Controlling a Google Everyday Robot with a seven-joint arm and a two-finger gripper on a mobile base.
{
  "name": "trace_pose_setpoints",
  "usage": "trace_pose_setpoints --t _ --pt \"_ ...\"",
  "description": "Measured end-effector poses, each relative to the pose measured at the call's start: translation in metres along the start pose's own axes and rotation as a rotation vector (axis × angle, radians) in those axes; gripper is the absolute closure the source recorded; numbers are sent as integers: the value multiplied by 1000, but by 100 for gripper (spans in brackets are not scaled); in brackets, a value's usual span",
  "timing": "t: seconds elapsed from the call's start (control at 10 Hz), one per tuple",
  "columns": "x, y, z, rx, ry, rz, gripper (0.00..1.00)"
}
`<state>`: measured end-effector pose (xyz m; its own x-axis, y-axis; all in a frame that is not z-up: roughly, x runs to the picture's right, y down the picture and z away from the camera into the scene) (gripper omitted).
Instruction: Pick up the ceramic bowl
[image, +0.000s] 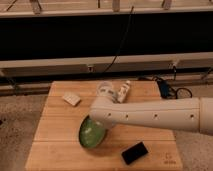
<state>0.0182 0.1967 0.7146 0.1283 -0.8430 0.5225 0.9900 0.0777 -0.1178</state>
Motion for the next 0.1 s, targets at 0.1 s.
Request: trace_pose_setpoints --t 0.1 --pt "0 1 0 -1 -1 -2 100"
